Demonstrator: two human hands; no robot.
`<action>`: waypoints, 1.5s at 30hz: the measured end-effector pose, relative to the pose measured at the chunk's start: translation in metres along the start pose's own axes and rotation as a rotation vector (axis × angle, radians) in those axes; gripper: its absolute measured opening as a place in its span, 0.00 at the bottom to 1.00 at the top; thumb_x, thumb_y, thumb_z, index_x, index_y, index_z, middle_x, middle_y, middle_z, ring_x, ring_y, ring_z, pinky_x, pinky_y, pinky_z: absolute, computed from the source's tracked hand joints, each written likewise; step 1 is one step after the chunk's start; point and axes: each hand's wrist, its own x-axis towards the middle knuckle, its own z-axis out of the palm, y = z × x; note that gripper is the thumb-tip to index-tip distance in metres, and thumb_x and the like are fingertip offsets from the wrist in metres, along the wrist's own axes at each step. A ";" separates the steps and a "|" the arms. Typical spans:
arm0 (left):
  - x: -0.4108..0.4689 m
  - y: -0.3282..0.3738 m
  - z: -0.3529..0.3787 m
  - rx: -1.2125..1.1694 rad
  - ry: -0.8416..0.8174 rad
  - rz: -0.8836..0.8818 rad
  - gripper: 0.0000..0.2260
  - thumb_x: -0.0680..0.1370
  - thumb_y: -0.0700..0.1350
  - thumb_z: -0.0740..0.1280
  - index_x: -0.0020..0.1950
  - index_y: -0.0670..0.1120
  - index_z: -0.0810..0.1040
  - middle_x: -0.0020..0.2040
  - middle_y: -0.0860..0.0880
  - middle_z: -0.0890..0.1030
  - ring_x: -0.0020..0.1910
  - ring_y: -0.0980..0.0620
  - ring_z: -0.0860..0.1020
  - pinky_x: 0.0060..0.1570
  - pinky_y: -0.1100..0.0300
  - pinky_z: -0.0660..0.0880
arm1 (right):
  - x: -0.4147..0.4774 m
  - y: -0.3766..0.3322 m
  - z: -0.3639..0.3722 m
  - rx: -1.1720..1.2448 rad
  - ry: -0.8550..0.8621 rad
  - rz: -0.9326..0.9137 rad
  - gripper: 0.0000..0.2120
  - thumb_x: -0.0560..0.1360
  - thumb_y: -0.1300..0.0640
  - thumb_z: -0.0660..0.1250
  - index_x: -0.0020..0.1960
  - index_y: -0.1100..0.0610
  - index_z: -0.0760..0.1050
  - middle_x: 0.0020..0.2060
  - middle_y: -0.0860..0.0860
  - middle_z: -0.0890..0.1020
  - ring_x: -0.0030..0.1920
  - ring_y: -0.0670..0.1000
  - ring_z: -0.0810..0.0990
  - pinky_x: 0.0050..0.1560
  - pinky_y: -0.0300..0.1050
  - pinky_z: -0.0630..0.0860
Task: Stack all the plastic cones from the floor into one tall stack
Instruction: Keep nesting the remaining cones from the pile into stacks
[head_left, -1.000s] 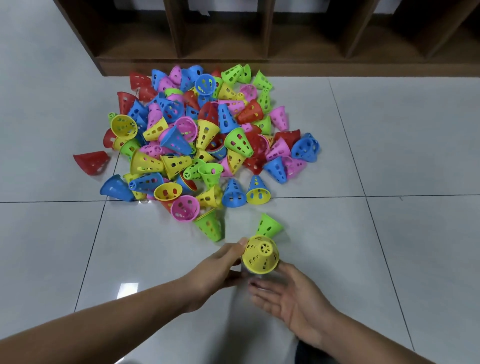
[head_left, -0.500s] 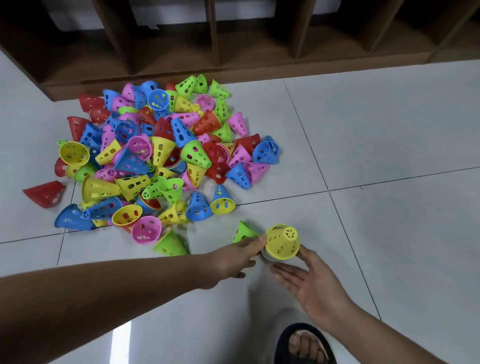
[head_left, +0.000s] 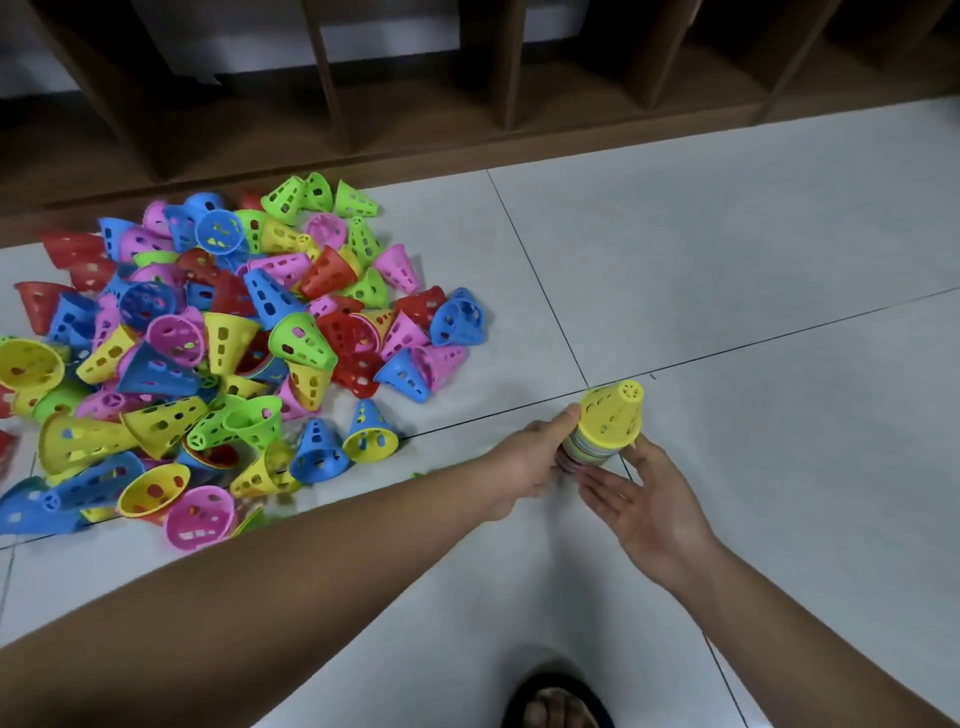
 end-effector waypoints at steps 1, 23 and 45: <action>0.005 0.005 0.006 -0.007 -0.001 0.003 0.31 0.79 0.75 0.61 0.72 0.55 0.75 0.64 0.55 0.81 0.64 0.51 0.79 0.71 0.49 0.75 | 0.004 -0.005 -0.003 0.004 0.016 -0.007 0.25 0.80 0.43 0.69 0.73 0.51 0.76 0.61 0.66 0.84 0.64 0.60 0.85 0.73 0.56 0.75; -0.128 -0.007 -0.113 0.348 0.269 -0.021 0.07 0.86 0.47 0.65 0.56 0.46 0.81 0.53 0.49 0.85 0.48 0.53 0.82 0.43 0.62 0.74 | 0.001 0.076 0.044 -1.125 -0.277 -0.477 0.09 0.77 0.57 0.73 0.56 0.50 0.80 0.55 0.47 0.82 0.53 0.49 0.82 0.56 0.38 0.75; -0.240 -0.093 -0.244 1.244 0.391 0.109 0.18 0.78 0.50 0.72 0.67 0.55 0.76 0.60 0.53 0.80 0.56 0.50 0.78 0.50 0.54 0.78 | -0.015 0.061 0.165 -1.413 -0.429 -0.560 0.17 0.74 0.67 0.73 0.55 0.48 0.81 0.39 0.48 0.78 0.38 0.49 0.76 0.37 0.38 0.73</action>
